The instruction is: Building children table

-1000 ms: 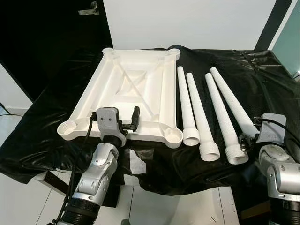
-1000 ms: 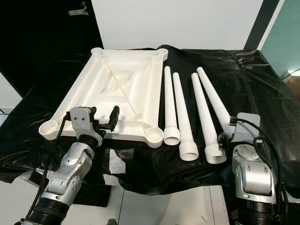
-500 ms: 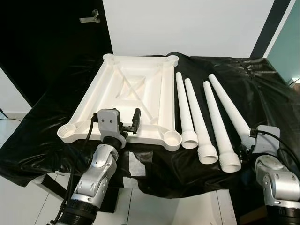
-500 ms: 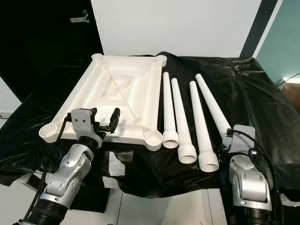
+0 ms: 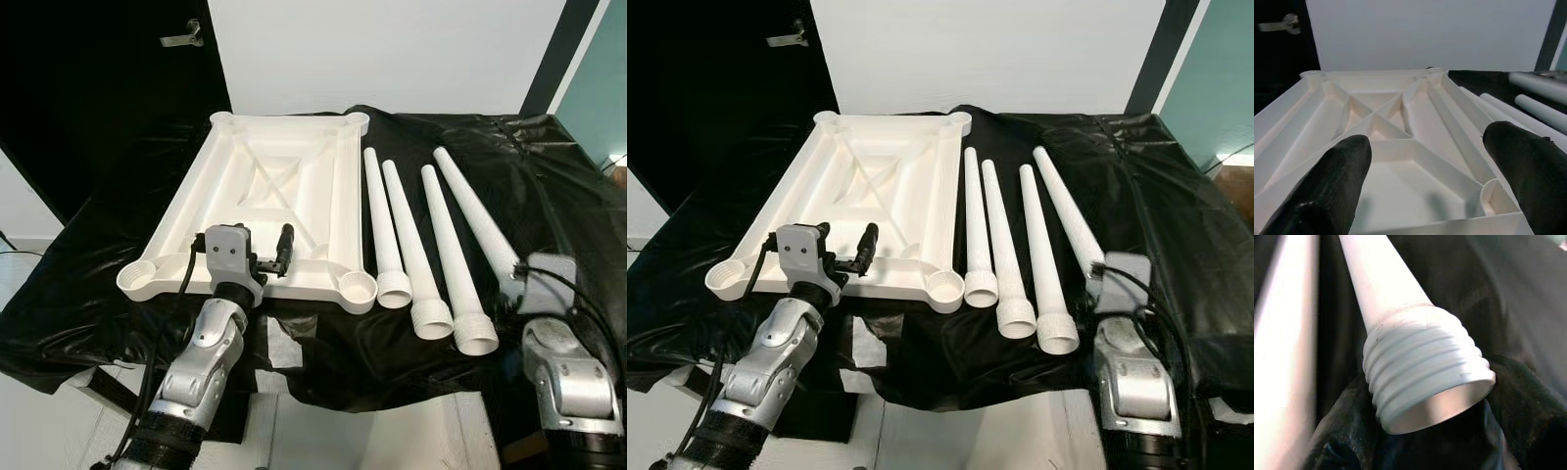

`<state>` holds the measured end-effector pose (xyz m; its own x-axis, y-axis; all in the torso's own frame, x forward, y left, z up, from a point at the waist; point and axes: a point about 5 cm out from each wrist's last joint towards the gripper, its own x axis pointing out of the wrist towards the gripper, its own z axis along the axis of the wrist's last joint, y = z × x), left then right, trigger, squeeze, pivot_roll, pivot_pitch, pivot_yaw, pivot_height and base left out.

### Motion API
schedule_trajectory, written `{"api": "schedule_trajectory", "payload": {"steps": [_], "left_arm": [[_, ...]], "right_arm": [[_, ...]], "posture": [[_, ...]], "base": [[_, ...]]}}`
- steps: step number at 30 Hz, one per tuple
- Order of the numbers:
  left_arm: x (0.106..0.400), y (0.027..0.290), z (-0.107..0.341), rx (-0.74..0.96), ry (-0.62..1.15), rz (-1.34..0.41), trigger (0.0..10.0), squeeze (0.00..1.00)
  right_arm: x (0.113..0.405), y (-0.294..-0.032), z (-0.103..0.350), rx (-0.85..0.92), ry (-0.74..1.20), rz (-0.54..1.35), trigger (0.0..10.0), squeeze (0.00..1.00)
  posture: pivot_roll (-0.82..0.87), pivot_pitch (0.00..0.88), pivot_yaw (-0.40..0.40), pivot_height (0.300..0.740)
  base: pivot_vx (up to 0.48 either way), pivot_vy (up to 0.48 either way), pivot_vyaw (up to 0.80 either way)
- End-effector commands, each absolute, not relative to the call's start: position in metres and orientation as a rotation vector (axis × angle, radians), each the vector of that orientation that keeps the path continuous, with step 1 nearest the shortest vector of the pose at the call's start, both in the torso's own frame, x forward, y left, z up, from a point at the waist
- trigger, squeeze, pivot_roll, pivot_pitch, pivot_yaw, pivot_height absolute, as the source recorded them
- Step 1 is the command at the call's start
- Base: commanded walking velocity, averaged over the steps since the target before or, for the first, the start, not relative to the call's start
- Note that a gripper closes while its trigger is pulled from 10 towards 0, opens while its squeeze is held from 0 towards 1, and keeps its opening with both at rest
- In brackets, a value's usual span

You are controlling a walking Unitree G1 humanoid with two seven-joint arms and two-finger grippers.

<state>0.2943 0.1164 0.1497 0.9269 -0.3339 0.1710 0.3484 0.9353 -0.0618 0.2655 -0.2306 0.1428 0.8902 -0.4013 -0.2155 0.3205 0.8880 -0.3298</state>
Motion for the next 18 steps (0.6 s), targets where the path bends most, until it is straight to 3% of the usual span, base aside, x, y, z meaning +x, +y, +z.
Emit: {"api": "schedule_trajectory", "payload": {"steps": [1, 7, 12, 13, 15, 16, 17, 18], "left_arm": [[0.29, 0.105, 0.149, -0.067, -0.164, -0.591, 10.0, 0.0], [0.291, 0.104, 0.15, -0.098, -0.16, -0.593, 10.0, 0.0], [0.296, 0.105, 0.155, -0.249, -0.144, -0.553, 10.0, 0.0], [0.298, 0.106, 0.156, -0.335, -0.124, -0.543, 10.0, 0.0], [0.301, 0.106, 0.158, -0.49, -0.079, -0.562, 10.0, 0.0], [0.301, 0.105, 0.158, -0.537, -0.067, -0.576, 10.0, 0.0], [0.3, 0.104, 0.162, -0.61, -0.059, -0.62, 10.0, 0.0], [0.297, 0.101, 0.168, -0.684, -0.061, -0.681, 10.0, 0.0]], "right_arm": [[0.268, -0.228, 0.165, -0.365, 0.145, -0.408, 0.0, 0.0], [0.264, -0.224, 0.183, -0.519, -0.002, -0.43, 0.0, 0.0], [0.262, -0.213, 0.186, -0.672, -0.099, -0.398, 0.0, 0.0], [0.261, -0.208, 0.184, -0.726, -0.125, -0.367, 1.6, 0.0], [0.26, -0.2, 0.18, -0.818, -0.165, -0.309, 1.6, 0.0], [0.259, -0.197, 0.179, -0.846, -0.179, -0.288, 4.7, 0.0], [0.258, -0.191, 0.178, -0.92, -0.217, -0.262, 9.3, 0.0], [0.257, -0.185, 0.177, -0.989, -0.256, -0.218, 10.0, 0.0]], "posture": [[-0.09, 0.0, 0.048, 0.74], [-0.09, 0.0, 0.05, 0.74], [-0.09, 0.001, 0.048, 0.74], [-0.09, 0.001, 0.046, 0.74], [-0.09, 0.001, 0.044, 0.74], [-0.09, 0.001, 0.044, 0.74], [-0.09, 0.0, 0.04, 0.74], [-0.09, 0.0, 0.036, 0.74]], "base": [[0.0, 0.0, 0.0], [0.0, 0.0, 0.0], [0.0, 0.0, 0.0], [0.0, 0.0, 0.0], [0.0, 0.0, 0.0], [0.0, 0.0, 0.0], [0.0, 0.0, 0.0], [0.0, 0.0, 0.0]]}}
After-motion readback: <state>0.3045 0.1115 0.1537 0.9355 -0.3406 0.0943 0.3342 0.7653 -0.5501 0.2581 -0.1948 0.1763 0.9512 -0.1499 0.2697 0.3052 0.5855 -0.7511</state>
